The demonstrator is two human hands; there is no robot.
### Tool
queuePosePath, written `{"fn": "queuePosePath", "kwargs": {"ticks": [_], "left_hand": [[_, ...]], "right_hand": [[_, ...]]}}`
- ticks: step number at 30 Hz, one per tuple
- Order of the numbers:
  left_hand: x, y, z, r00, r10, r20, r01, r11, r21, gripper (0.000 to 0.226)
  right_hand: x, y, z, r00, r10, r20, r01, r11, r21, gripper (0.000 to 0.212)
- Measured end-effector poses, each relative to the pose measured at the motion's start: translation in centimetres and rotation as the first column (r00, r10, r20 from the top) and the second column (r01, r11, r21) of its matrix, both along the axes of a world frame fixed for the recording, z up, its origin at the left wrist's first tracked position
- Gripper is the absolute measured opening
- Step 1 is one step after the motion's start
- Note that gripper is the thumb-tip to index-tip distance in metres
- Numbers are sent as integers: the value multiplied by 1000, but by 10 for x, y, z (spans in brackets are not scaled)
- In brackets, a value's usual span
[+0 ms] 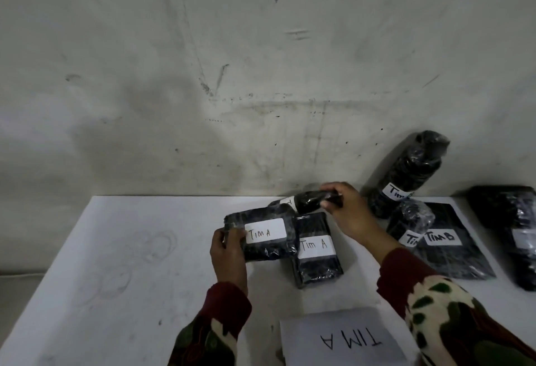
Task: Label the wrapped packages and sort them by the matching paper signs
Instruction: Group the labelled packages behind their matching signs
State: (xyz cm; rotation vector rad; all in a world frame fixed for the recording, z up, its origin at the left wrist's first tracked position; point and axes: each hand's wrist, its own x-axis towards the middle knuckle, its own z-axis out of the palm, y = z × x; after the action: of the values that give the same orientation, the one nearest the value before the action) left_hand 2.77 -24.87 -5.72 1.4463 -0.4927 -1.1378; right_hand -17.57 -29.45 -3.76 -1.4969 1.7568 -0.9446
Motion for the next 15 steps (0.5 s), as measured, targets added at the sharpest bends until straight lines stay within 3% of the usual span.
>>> {"fn": "queuePosePath", "kwargs": {"ticks": [5, 10, 15], "left_hand": [[-5, 3, -2, 996, -90, 16, 90, 996, 14, 15], [-8, 2, 0, 985, -168, 29, 167, 986, 18, 14], [-8, 0, 0, 985, -169, 31, 168, 985, 34, 14]], "right_hand": [[22, -8, 26, 982, 128, -142, -150, 976, -157, 28], [42, -23, 40, 892, 304, -335, -368, 918, -148, 33], [56, -35, 49, 896, 324, -304, -362, 929, -78, 32]]}}
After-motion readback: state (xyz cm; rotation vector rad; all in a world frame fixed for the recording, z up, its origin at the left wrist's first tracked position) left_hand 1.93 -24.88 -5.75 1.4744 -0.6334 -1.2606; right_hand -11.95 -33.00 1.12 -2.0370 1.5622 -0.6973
